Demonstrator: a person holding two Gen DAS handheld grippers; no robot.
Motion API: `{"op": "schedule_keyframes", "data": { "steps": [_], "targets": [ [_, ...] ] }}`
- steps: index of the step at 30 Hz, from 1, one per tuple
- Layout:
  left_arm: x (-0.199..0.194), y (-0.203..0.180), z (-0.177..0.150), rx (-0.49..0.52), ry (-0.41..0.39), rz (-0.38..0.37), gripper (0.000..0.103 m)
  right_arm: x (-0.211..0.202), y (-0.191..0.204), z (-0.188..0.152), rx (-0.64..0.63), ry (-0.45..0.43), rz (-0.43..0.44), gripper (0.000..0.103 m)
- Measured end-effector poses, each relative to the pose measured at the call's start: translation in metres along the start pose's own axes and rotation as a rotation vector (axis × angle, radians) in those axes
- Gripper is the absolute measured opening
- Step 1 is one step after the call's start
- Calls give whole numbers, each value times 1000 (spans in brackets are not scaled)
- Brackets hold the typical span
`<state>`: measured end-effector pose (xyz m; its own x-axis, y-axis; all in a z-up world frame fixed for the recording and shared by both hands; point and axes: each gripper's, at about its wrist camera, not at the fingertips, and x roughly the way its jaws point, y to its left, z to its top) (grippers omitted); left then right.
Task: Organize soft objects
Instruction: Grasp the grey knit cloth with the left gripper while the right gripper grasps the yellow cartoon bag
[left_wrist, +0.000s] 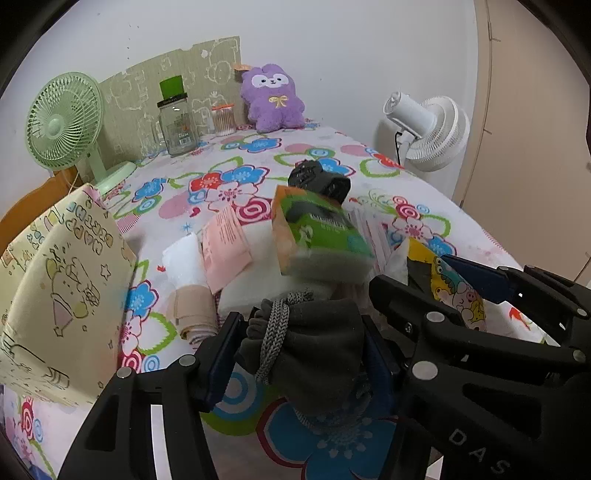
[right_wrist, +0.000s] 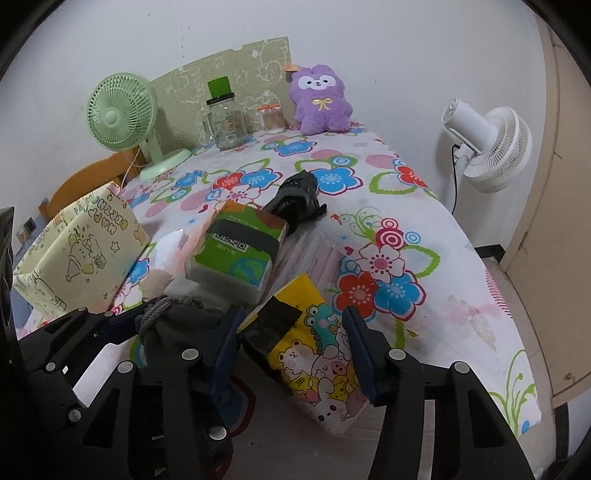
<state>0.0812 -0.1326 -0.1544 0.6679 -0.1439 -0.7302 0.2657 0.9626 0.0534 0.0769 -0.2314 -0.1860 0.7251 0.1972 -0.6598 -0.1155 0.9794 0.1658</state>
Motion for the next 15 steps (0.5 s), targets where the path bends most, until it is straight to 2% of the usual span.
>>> {"op": "schedule_keyframes", "data": {
  "steps": [11,15],
  "targets": [
    [-23,3,20,-3,-56,-2,64,-23,4,19,6,-44,-16,56],
    [-29,6,28,-4,-46,7,64,-31,8,27,2,-61,-25,56]
  ]
}}
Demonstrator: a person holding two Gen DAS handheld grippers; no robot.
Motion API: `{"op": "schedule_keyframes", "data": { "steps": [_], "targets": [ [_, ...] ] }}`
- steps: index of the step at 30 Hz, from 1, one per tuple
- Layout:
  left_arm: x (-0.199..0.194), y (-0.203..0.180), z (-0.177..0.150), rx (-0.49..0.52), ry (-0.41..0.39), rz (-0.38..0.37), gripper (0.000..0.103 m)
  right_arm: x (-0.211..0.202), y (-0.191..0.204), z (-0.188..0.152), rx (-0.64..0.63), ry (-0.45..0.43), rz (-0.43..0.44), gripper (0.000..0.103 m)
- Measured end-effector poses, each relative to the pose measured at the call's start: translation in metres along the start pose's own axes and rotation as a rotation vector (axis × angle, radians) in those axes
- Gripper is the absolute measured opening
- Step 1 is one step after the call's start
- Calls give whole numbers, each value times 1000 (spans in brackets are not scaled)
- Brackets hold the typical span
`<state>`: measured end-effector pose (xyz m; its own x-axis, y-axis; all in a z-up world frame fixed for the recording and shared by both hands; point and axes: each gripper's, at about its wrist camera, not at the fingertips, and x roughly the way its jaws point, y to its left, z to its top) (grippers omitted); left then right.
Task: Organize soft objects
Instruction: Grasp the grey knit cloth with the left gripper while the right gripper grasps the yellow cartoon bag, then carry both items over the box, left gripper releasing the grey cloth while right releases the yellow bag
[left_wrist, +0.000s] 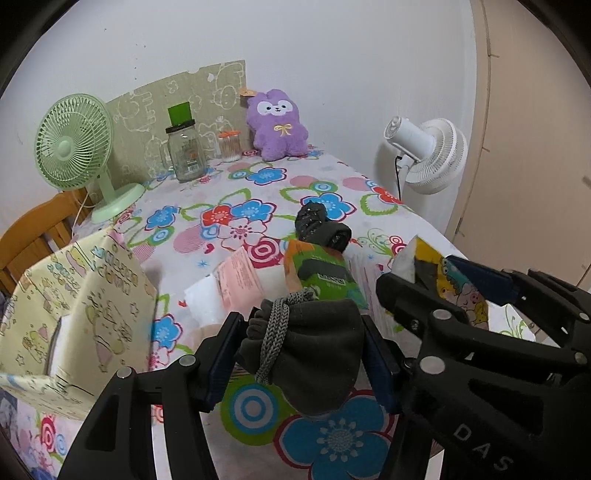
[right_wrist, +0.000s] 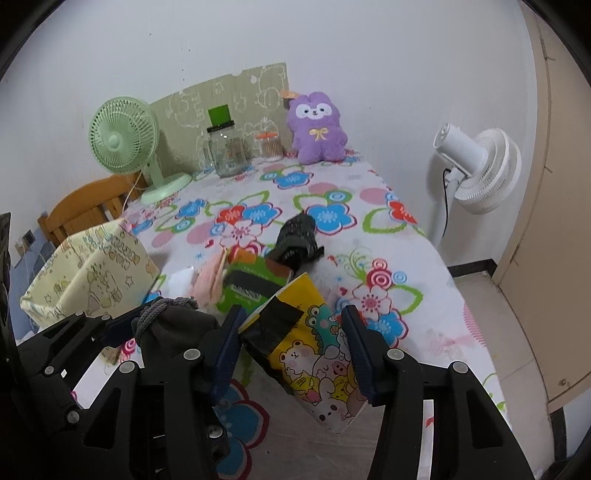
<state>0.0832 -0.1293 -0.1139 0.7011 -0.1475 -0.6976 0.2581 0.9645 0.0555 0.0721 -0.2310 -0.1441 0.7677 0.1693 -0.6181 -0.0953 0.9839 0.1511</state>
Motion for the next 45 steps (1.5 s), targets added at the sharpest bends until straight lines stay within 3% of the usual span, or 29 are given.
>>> {"op": "schedule_keyframes", "data": {
  "steps": [24,45],
  "targets": [
    [-61,39,29,-21,-110,36,64,-55,47,41,-26,-102,-15,56],
    [-82,103,40,-79,-145,91,64,-53,115,71,-114,-106,36,56]
  ]
}}
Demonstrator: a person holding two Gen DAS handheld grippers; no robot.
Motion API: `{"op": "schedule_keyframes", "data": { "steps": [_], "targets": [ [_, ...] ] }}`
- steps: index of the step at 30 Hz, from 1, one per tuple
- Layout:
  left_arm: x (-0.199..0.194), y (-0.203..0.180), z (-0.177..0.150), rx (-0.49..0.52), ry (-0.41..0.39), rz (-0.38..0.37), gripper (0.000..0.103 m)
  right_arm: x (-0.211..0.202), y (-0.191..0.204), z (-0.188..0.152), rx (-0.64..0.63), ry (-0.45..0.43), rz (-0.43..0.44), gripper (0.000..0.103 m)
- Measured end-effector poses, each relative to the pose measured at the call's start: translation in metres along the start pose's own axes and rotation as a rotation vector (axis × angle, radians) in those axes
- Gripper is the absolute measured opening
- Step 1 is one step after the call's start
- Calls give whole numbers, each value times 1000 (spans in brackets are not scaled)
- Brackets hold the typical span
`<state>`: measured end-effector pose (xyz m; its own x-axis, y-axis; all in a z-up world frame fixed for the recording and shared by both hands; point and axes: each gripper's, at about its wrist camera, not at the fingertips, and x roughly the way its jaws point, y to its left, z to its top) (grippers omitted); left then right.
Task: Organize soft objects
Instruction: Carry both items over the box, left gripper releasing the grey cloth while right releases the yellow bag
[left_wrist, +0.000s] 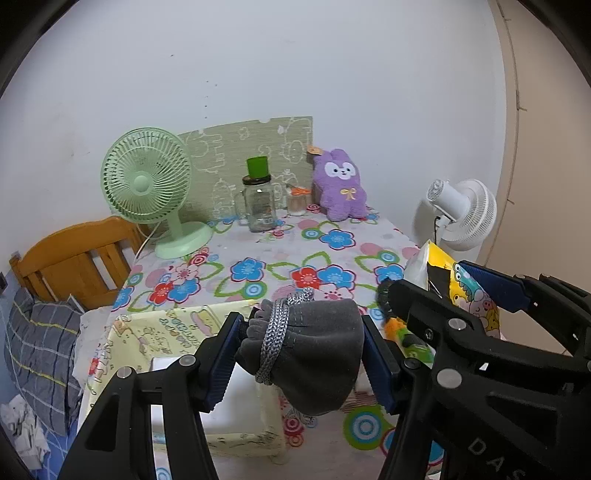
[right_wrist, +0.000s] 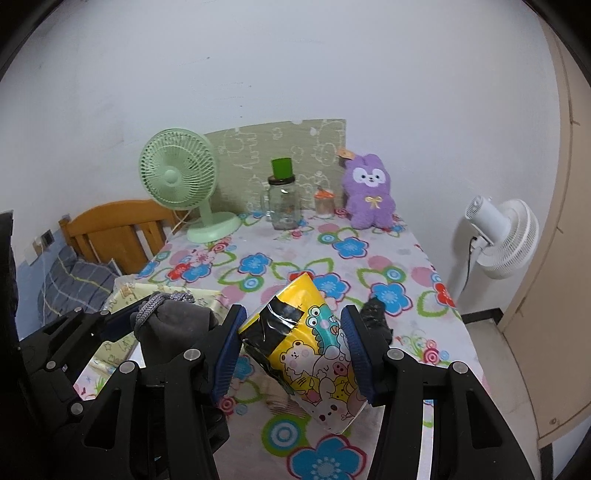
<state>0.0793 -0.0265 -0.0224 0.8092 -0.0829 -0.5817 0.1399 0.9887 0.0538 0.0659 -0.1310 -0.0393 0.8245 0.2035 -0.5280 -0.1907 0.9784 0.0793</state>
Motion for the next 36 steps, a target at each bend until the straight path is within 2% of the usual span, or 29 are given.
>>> {"op": "schedule_keyframes", "data": {
  "steps": [13,36],
  "targets": [
    [12,46,-4,-45,43,53,64,28,45,10,-53,41,69,56],
    [49,120,-16,-113,153,139,64,104,117,25,-135,179,230,56]
  ]
}}
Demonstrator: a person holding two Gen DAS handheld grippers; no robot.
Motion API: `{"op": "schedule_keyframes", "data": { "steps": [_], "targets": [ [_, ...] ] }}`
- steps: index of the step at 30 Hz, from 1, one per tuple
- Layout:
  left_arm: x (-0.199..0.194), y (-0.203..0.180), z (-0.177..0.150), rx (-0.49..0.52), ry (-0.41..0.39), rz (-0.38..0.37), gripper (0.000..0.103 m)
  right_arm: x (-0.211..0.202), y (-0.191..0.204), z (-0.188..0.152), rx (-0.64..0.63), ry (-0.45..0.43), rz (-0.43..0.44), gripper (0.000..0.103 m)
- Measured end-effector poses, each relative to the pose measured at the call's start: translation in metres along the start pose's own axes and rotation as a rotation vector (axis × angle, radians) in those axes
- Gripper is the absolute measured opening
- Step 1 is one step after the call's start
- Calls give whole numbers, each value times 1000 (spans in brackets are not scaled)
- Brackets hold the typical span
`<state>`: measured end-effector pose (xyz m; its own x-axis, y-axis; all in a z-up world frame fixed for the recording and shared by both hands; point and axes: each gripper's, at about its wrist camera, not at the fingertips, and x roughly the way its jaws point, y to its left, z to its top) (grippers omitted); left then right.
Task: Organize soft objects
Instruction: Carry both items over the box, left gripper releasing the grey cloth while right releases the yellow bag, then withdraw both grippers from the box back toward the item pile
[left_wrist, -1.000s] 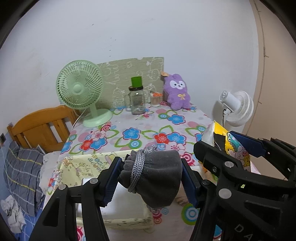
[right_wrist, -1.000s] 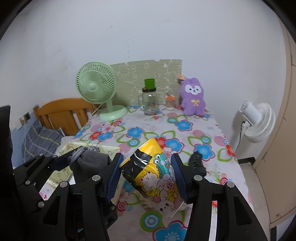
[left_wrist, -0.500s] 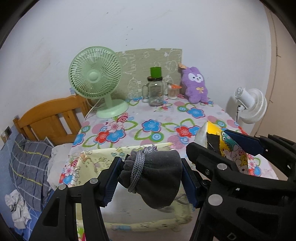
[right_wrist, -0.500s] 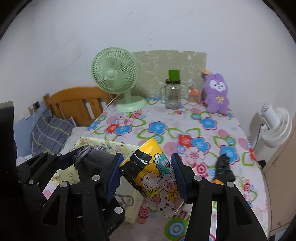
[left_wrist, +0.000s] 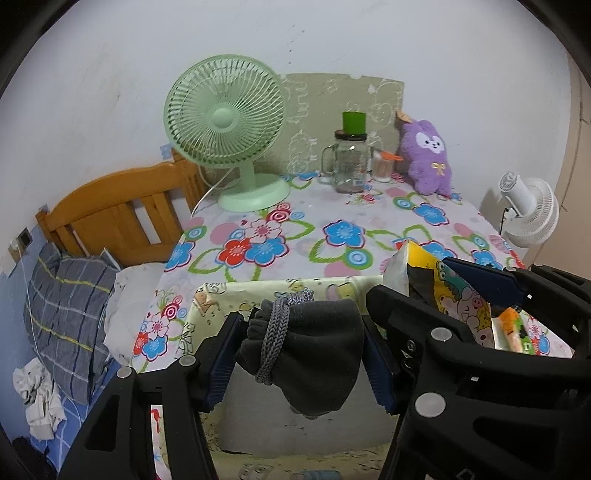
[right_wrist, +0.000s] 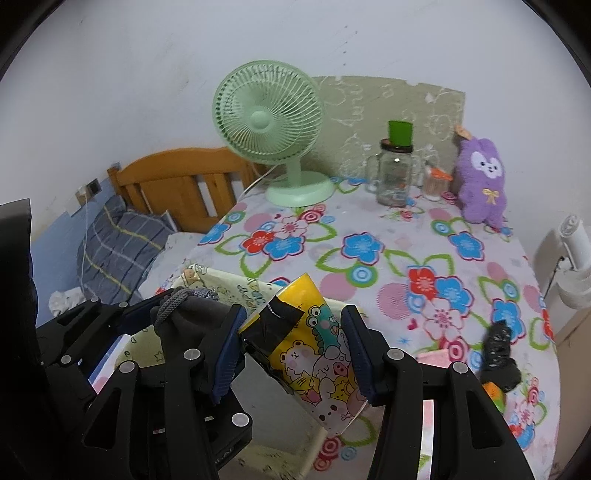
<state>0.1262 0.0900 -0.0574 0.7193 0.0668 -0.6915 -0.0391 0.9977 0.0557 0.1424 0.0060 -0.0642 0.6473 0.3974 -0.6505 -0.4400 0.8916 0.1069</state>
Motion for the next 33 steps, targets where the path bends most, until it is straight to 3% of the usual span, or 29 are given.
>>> {"op": "schedule_keyframes", "data": {
  "steps": [14,18,24,28,33],
  "targets": [
    [42,23,-15,-42,113,5,69,53,13,-5,-12,105,35,58],
    [46,24,-17,-43,128,8,81,62,14,-8,-20,119,22,59],
    [45,25,-18,-54,137,-4,89,67,12,-8,-17,131,19,65],
    [43,24,-18,-54,133,-5,92,65,12,-7,-26,128,-4,77],
    [35,21,-17,-51,123,-6,96,58,10,-7,-28,114,0,82]
  ]
}}
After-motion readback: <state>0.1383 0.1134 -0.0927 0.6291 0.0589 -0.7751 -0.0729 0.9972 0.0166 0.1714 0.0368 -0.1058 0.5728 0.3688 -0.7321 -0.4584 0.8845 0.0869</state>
